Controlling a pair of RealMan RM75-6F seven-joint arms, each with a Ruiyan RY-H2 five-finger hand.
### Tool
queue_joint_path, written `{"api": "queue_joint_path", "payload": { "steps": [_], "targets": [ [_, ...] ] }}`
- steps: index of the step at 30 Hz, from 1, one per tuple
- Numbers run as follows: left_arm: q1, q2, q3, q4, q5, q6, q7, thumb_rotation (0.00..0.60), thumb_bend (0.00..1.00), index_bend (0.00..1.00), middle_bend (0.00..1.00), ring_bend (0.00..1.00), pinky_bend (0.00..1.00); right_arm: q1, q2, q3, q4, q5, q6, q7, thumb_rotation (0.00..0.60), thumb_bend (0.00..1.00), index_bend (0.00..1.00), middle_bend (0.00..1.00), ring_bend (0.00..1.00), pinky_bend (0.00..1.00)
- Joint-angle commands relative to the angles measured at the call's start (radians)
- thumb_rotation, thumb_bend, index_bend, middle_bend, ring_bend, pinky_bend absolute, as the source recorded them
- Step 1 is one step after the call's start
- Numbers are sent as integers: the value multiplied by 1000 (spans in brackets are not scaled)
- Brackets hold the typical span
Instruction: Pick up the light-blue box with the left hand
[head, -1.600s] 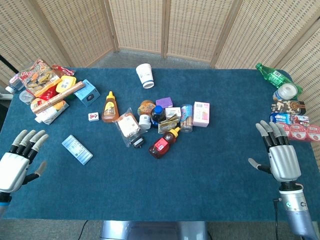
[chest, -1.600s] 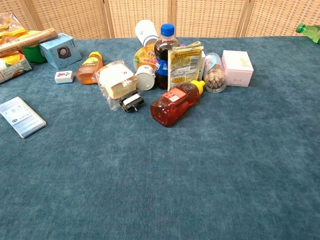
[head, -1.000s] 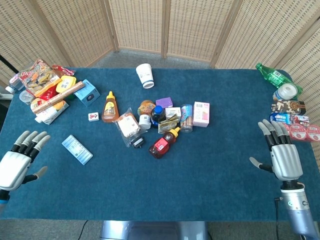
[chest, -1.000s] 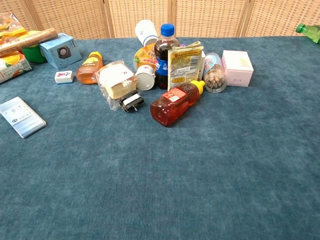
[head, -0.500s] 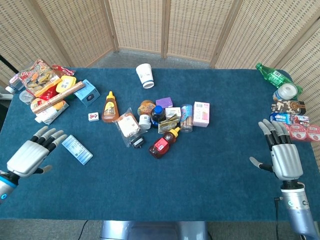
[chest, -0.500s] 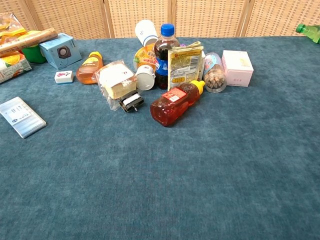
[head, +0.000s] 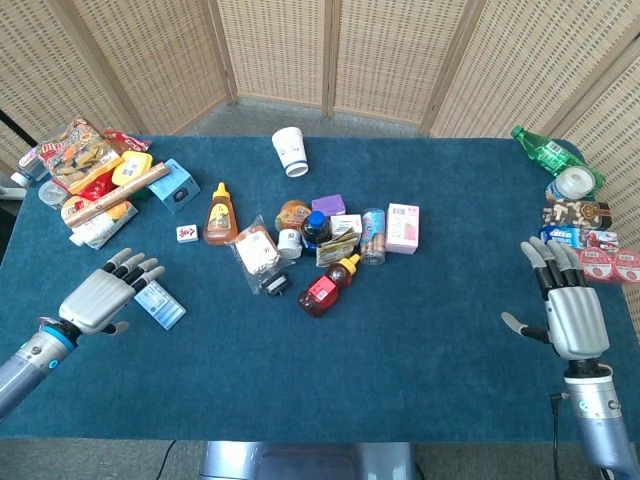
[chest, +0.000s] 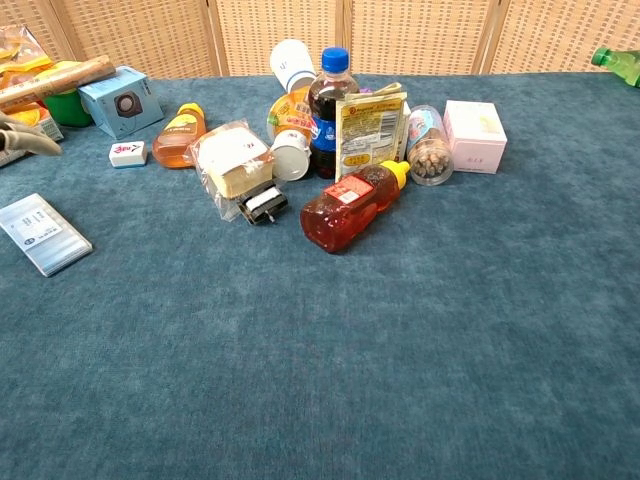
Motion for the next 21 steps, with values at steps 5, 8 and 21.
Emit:
{"api": "queue_joint_path", "payload": {
  "steps": [5,8,21],
  "targets": [
    [-35,-25,6,1,-21,-54,39,600,203,42,0,0,0,0,0,1,-1,2,-1,3,600,0,0,0,0,0],
    [-46,-33,8,-2,-34,-76,59,600,202,41,0,0,7,0,1,1,-2,4,-2,7,600,0,0,0,0,0],
    [-72,-46,16,-25,-108,-143,180,600,203,81,0,0,79,0,3,1,-3,4,-4,20,600,0,0,0,0,0]
  ]
}}
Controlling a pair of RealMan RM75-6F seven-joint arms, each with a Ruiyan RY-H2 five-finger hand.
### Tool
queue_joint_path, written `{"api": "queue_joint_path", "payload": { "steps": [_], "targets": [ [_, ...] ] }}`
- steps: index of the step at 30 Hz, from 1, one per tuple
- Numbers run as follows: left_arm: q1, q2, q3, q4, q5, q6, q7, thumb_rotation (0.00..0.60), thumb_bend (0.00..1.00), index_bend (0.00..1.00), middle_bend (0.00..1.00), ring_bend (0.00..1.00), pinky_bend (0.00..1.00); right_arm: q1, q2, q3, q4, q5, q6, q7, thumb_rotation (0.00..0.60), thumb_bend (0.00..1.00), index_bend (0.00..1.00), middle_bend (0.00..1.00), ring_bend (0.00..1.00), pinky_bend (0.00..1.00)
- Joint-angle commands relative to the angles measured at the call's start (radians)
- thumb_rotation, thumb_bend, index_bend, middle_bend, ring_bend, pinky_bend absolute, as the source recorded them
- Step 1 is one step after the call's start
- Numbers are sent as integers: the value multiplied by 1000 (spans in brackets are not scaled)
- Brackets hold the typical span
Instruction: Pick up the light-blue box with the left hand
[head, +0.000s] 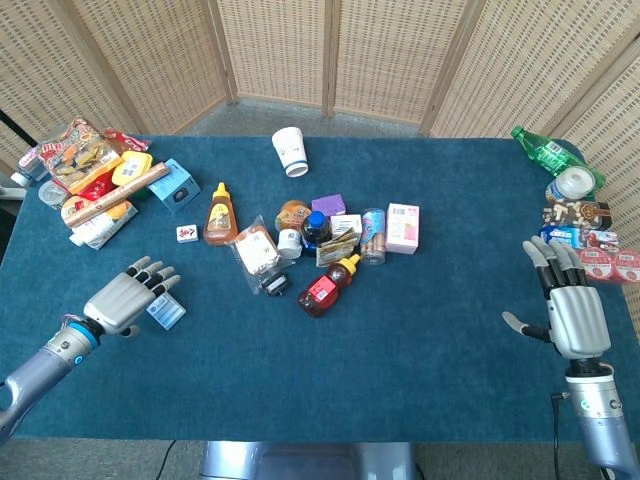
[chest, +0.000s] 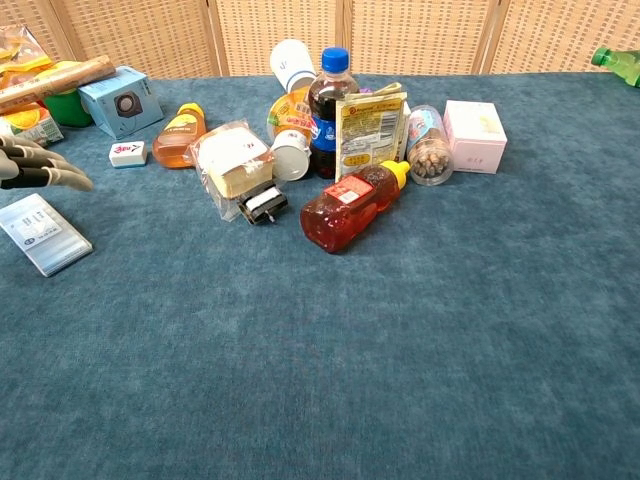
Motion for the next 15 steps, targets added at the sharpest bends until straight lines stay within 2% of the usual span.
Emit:
{"api": "queue_joint_path", "payload": {
  "steps": [1,11,15],
  "targets": [
    [-8,-2,-1,-9,-31,-25,45,600,203,82,0,0,80,0,0,-1,-1,-3,0,0,600,0,0,0,0,0],
    [-32,-28,-8,-21,-99,-64,123,600,203,115,0,0,94,0,4,0,1,1,-2,28,600,0,0,0,0,0],
    [-40,-39,-11,-17,-117,-69,137,600,204,160,0,14,179,0,5,0,0,0,-3,34,600,0,0,0,0,0]
  ]
}}
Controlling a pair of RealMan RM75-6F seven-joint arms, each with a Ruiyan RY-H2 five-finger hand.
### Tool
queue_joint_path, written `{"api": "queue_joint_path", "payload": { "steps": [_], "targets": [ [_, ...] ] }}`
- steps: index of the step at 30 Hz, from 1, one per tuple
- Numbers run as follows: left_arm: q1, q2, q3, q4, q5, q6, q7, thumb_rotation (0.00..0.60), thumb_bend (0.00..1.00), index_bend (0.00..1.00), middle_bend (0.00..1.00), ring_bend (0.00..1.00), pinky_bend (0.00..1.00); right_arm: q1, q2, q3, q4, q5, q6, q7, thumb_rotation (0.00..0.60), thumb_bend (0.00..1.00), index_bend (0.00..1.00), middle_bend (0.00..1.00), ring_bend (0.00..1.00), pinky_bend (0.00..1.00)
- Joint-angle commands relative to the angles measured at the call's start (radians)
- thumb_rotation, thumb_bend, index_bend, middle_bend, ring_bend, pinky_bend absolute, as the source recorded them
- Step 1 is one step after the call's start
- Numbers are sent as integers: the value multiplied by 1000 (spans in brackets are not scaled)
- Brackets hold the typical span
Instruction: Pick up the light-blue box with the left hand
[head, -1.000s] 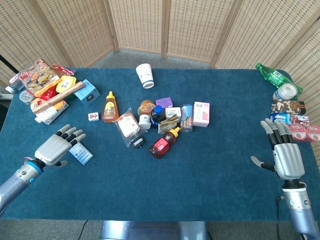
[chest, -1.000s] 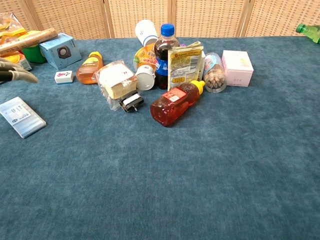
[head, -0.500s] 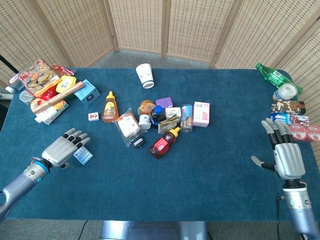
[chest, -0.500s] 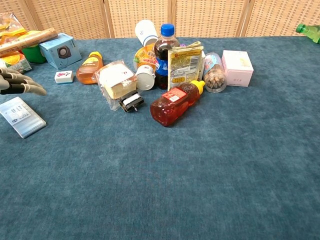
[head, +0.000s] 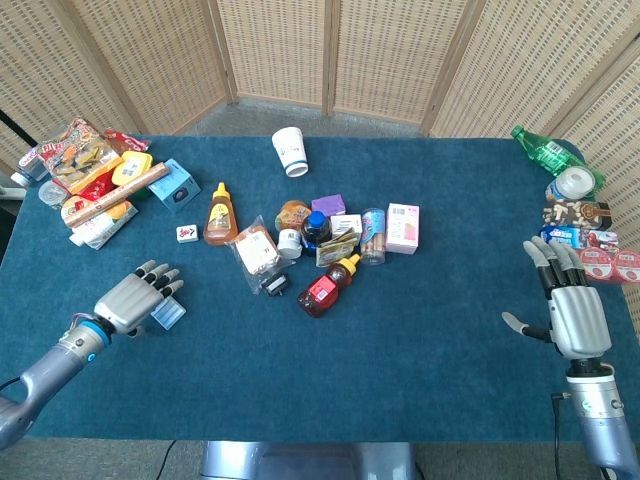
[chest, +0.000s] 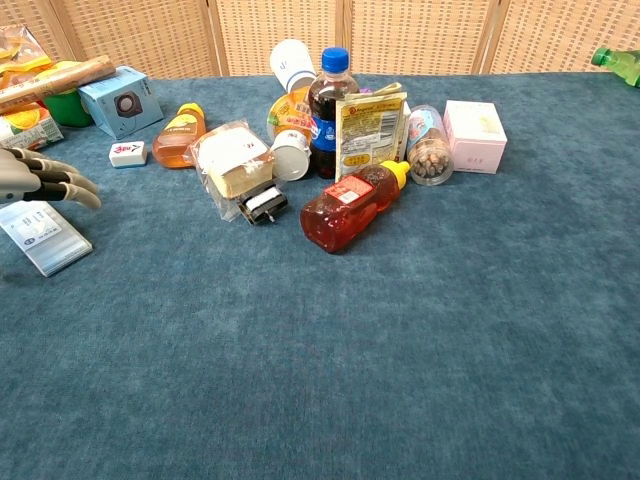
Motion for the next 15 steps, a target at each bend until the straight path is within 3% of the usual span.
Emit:
{"api": "queue_joint_path", "payload": {
  "steps": [1,4,6,9,15],
  "targets": [
    [-6,-7,-1,3,-9,-5,6,600,204,178,0,36,198,0,0,0,0,0,0,1,600,0,0,0,0,0],
    [-13,-10,1,4,-23,-17,17,600,203,303,25,160,275,0,0,0,0,-1,1,4,600,0,0,0,0,0],
    [-15,-13,3,4,-28,-18,22,600,204,373,49,186,297,0,1,-1,0,-2,1,6,600,0,0,0,0,0],
    [-17,-18,6,7,-27,-12,29,600,204,462,146,283,384,0,1,-2,-1,-5,2,9,600,0,0,0,0,0],
    [-14,-30,13,18,-25,10,42,600,204,538,298,414,505,0,1,-2,0,-8,3,15,600,0,0,0,0,0]
  ]
}}
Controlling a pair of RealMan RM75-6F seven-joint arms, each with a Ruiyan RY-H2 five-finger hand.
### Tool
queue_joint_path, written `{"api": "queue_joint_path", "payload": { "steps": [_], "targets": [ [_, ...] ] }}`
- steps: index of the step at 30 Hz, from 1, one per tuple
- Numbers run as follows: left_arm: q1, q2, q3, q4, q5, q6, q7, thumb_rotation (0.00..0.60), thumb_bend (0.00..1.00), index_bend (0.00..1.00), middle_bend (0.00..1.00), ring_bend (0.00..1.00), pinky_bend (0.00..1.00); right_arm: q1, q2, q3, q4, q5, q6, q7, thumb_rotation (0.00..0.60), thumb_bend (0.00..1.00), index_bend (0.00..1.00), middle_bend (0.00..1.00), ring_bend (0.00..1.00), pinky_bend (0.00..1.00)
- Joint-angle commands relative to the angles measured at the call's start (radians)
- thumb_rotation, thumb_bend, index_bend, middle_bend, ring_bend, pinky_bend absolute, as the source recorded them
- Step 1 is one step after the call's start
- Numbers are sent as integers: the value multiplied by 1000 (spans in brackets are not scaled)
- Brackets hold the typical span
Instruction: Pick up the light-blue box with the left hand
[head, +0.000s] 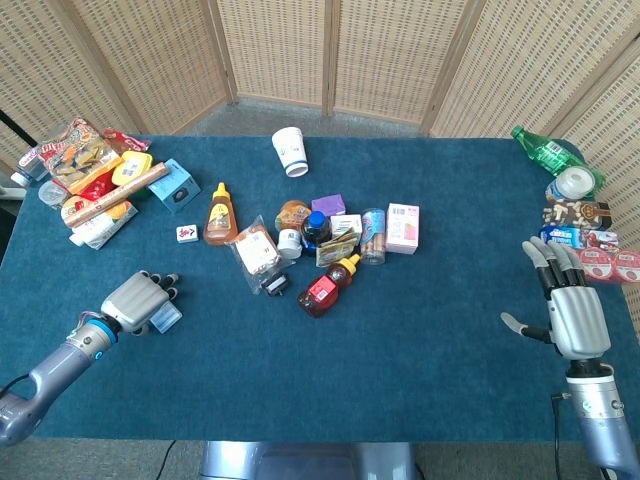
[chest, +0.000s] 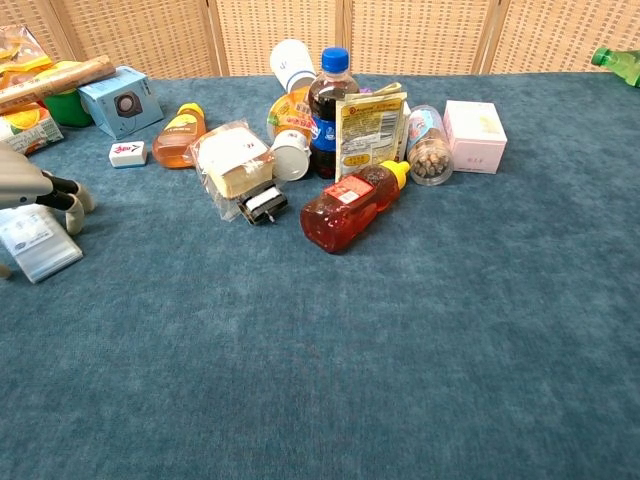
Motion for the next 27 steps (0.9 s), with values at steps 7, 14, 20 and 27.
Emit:
{"api": "queue_joint_path", "payload": {
  "steps": [7,14,20,27],
  "targets": [
    [11,10,-4,-16,3,49,-18,600,201,580,371,484,576,-1,1,-1,-1,-1,1,3,600,0,0,0,0,0],
    [16,79,-21,-77,21,106,-51,600,203,581,369,485,577,0,1,-2,-3,-3,-1,1,600,0,0,0,0,0],
    [19,149,-43,-145,37,153,-84,600,204,580,368,484,577,0,2,-2,-5,-1,-2,2,600,0,0,0,0,0],
    [21,215,-66,-208,56,196,-118,600,203,584,366,485,577,0,1,-3,-6,-3,-1,1,600,0,0,0,0,0]
  ]
}}
